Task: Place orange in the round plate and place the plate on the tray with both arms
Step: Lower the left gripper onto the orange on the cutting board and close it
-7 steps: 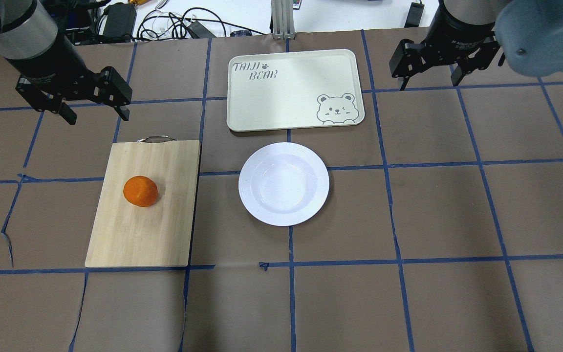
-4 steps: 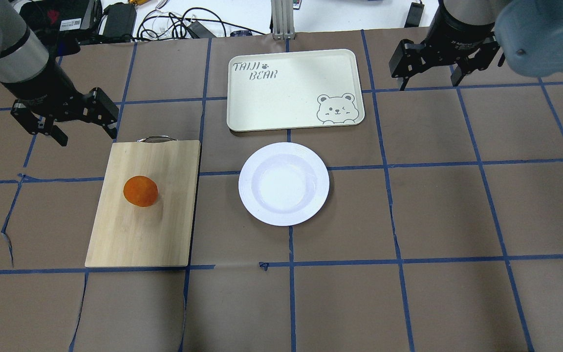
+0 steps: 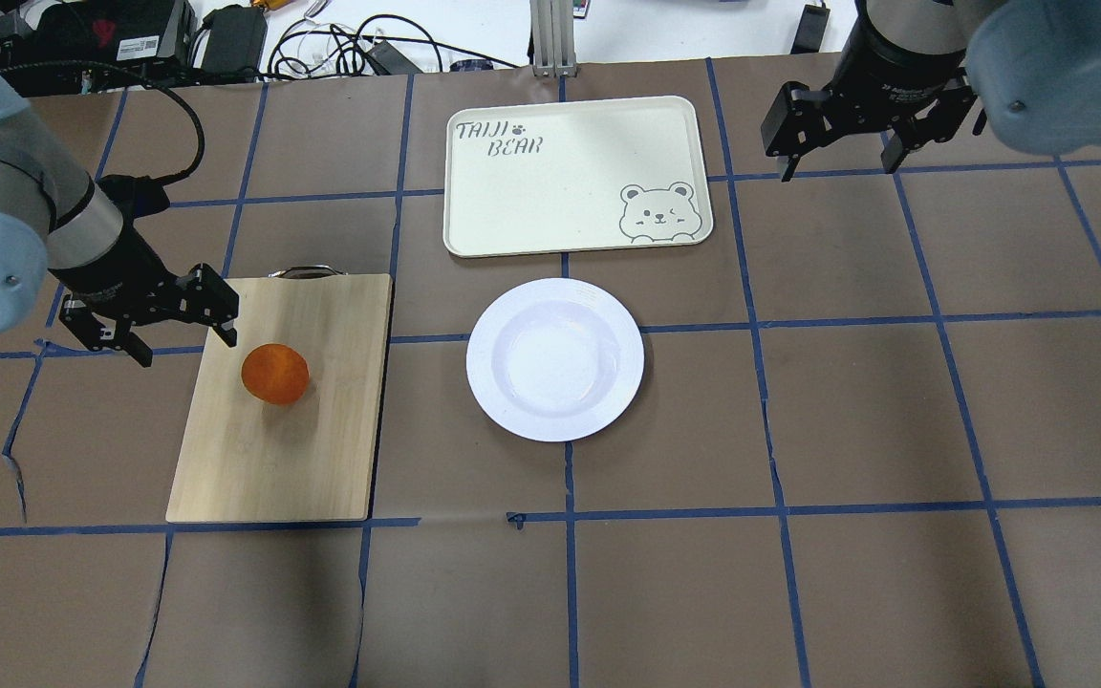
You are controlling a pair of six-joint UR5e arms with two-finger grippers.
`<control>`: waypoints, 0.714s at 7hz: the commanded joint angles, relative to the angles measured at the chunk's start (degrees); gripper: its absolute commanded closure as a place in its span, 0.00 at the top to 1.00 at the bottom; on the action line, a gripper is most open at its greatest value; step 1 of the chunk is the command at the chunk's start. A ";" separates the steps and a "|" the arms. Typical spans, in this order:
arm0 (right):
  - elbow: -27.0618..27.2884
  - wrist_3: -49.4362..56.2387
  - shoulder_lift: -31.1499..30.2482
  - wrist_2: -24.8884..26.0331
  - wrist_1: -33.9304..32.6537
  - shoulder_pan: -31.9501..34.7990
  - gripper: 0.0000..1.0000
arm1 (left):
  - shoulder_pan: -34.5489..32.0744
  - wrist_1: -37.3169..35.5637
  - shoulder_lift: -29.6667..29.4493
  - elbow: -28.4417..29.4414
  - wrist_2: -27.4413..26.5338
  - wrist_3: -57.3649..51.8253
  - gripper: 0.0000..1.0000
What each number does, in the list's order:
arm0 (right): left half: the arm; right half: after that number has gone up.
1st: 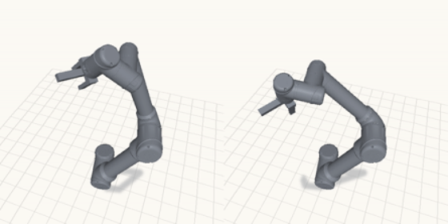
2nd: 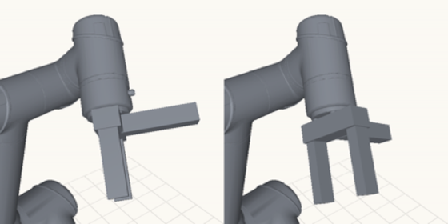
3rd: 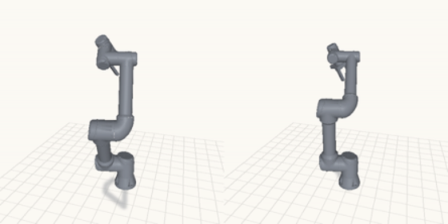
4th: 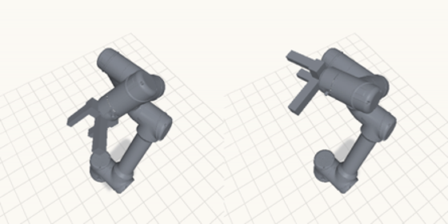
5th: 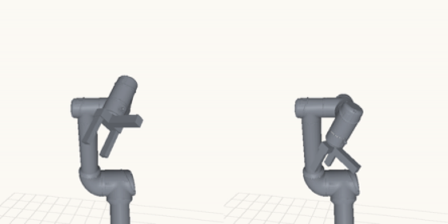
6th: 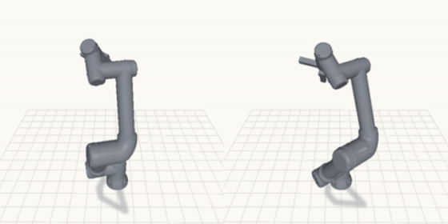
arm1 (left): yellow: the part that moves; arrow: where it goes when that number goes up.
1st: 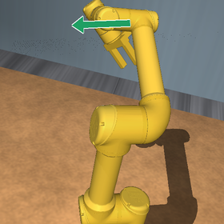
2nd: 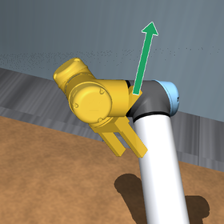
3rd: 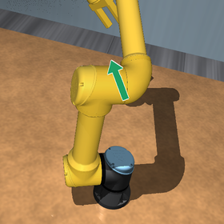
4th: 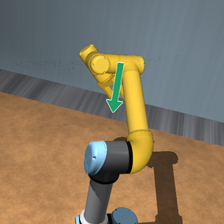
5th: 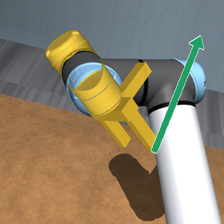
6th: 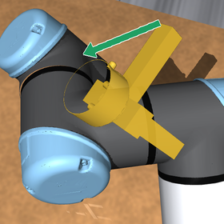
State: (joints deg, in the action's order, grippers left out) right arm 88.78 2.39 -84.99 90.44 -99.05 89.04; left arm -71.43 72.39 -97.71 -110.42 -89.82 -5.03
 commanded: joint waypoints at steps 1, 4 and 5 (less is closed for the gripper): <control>0.08 0.07 0.00 0.00 0.00 -0.01 1.00 | -0.46 -4.34 -3.09 -0.67 4.61 3.62 1.00; 0.08 0.25 0.00 0.00 0.00 -0.01 1.00 | -0.64 -6.46 -5.82 -0.67 5.79 4.33 1.00; 0.08 0.16 0.00 0.00 0.00 -0.01 1.00 | -0.64 -6.47 -6.61 -0.67 5.71 4.24 1.00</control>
State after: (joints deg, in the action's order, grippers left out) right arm 88.86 2.55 -85.02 90.42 -99.05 89.03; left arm -72.06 66.32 -103.26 -111.09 -84.15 -0.78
